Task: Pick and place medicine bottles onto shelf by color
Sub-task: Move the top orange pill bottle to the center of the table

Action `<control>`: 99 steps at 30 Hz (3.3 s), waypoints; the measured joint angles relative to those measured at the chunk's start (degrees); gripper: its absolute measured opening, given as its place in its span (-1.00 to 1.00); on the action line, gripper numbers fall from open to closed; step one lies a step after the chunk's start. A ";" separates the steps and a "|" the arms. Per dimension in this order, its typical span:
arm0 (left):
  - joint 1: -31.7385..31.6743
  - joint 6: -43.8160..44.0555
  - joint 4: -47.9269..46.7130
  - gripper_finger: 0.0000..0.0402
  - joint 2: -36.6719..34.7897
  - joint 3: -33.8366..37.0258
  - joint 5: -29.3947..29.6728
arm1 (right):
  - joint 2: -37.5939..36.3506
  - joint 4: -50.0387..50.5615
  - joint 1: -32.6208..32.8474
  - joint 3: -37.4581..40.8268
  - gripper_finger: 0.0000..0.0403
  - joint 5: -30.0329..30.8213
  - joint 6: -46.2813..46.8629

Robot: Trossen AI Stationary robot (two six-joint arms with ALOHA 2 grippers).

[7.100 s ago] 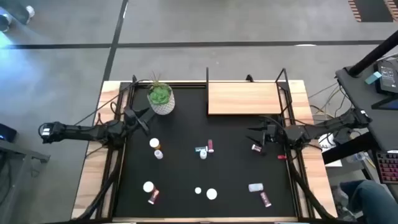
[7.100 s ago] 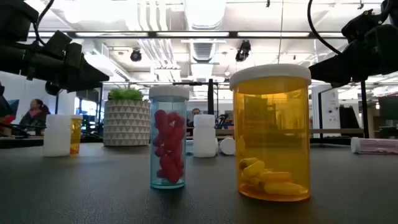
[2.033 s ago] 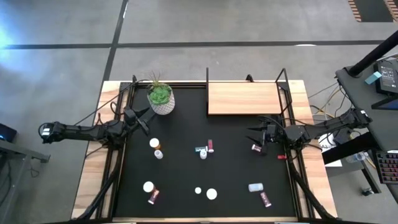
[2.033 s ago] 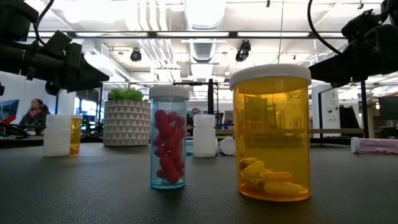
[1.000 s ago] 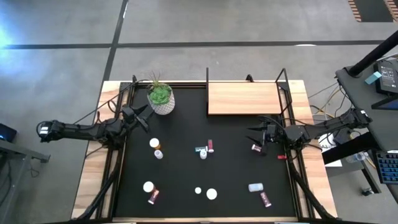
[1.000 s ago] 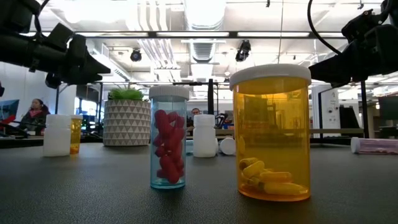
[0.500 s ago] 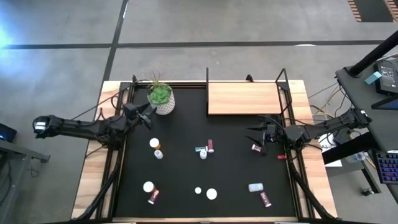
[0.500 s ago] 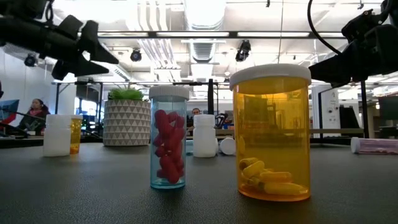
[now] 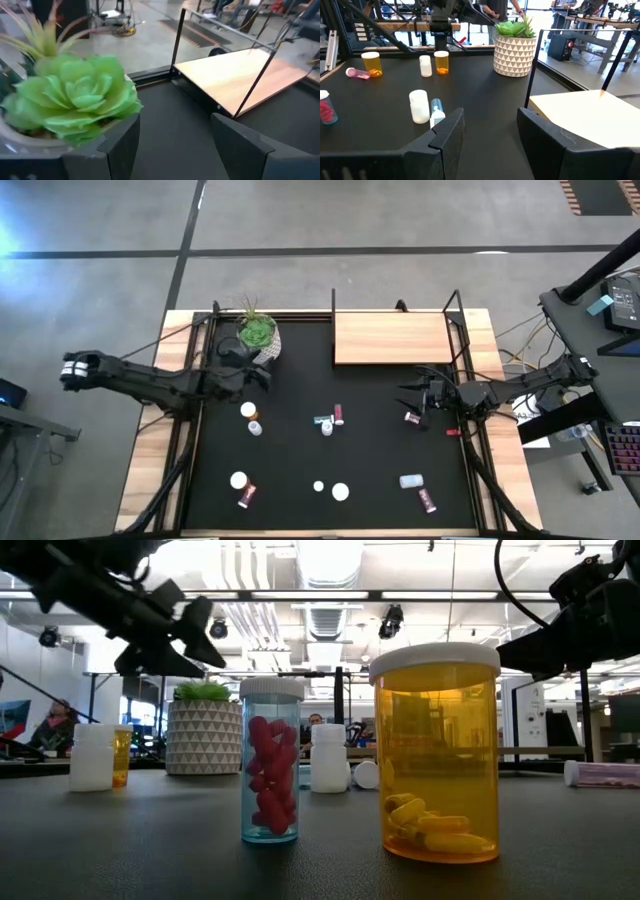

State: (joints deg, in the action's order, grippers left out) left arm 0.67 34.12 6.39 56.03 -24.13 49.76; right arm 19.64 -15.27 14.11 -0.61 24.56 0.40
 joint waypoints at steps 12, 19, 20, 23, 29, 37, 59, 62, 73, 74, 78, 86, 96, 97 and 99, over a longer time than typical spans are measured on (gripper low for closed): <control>-3.77 6.09 -6.20 0.14 16.43 -10.00 -6.36 | 0.00 0.00 0.00 -0.02 -0.13 0.00 0.00; -9.86 14.96 -24.43 0.14 22.97 -19.59 -19.41 | -0.01 0.00 0.00 -0.01 -0.13 0.00 0.00; -10.90 15.91 -27.28 0.14 23.65 -21.00 -21.67 | 0.00 0.00 0.00 -0.02 -0.13 0.00 0.00; -13.75 17.99 -34.63 0.14 25.25 -24.49 -28.17 | 0.01 0.00 0.00 -0.02 -0.13 0.00 0.00; -16.80 24.51 -42.87 0.14 27.25 -27.26 -35.84 | -0.01 0.00 0.00 0.00 -0.13 0.00 0.00; -16.83 36.07 -47.56 0.14 26.24 -26.61 -39.19 | 0.00 0.00 0.00 -0.01 -0.13 0.00 0.00; -18.44 43.65 -53.36 0.14 25.66 -26.59 -40.67 | 0.00 0.00 0.00 -0.02 -0.13 0.00 0.02; -18.67 43.61 -53.35 0.14 25.66 -26.77 -40.79 | 0.02 0.00 0.00 -0.01 -0.13 0.01 0.00; -18.60 43.55 -54.20 0.14 26.54 -25.88 -40.91 | 0.00 -0.01 0.00 -0.02 -0.13 0.00 0.00; -18.56 43.55 -54.17 0.14 26.73 -25.79 -40.91 | 0.00 0.00 0.00 -0.01 -0.13 0.00 0.00; -18.33 43.57 -54.48 0.14 27.07 -25.16 -41.26 | 0.01 0.00 0.00 0.00 -0.13 0.00 0.00; -16.28 46.16 -55.26 0.38 27.12 -24.86 -41.75 | 0.01 0.00 0.00 -0.01 -0.13 0.01 0.00; -12.81 53.88 -57.63 0.70 27.10 -24.86 -42.28 | -0.01 0.00 0.00 -0.02 -0.13 0.00 0.00; -12.49 54.87 -57.69 0.71 27.10 -24.86 -42.29 | 0.00 0.00 0.00 -0.01 -0.13 0.00 0.00; -11.81 56.74 -58.14 0.74 27.10 -24.86 -42.53 | 0.00 0.00 0.00 -0.01 -0.13 0.01 0.01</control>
State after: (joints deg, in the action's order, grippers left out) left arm -11.13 90.86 -51.75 83.13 -48.99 7.22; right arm 19.64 -15.27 14.11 -0.62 24.56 0.41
